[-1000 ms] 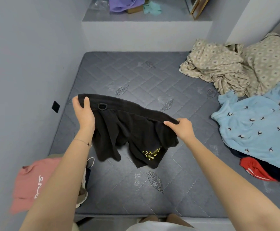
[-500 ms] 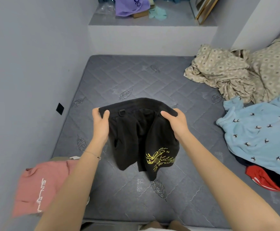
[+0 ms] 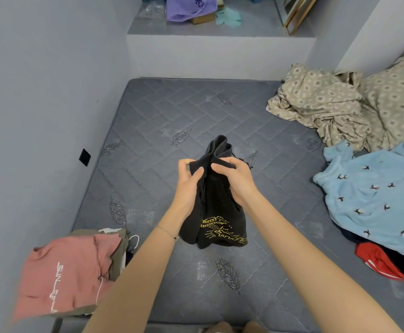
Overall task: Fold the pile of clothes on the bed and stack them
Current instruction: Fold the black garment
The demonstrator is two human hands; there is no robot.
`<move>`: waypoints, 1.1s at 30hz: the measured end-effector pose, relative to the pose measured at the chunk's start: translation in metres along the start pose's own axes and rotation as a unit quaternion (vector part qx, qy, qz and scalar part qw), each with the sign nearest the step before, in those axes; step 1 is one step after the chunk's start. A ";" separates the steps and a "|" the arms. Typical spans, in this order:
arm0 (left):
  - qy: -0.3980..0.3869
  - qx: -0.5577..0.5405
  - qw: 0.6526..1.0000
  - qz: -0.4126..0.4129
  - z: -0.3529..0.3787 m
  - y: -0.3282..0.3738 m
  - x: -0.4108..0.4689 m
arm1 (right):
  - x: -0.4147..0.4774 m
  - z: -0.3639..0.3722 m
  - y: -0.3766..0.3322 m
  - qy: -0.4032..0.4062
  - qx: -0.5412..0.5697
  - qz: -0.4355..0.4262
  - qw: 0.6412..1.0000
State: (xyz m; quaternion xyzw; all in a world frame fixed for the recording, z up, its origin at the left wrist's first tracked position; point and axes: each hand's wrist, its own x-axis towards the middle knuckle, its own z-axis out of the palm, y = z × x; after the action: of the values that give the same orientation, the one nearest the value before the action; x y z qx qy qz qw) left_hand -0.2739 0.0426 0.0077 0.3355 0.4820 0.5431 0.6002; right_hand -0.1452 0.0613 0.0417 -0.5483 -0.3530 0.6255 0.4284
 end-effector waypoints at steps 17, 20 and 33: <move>-0.021 0.271 0.960 0.068 0.032 -0.014 0.000 | 0.026 -0.033 -0.013 0.023 0.000 0.190 0.982; -0.115 0.260 0.957 0.058 0.038 -0.020 -0.013 | 0.029 -0.043 -0.011 0.002 -0.064 0.256 0.964; 0.002 0.278 0.961 0.002 -0.005 -0.017 0.000 | 0.006 -0.070 0.000 -0.069 -0.113 0.154 0.979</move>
State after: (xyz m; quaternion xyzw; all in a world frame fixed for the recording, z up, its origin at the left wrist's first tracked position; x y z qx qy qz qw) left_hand -0.2728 0.0391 -0.0098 0.4887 0.6149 0.3894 0.4811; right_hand -0.0767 0.0651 0.0284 -0.5965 -0.3614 0.6762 0.2373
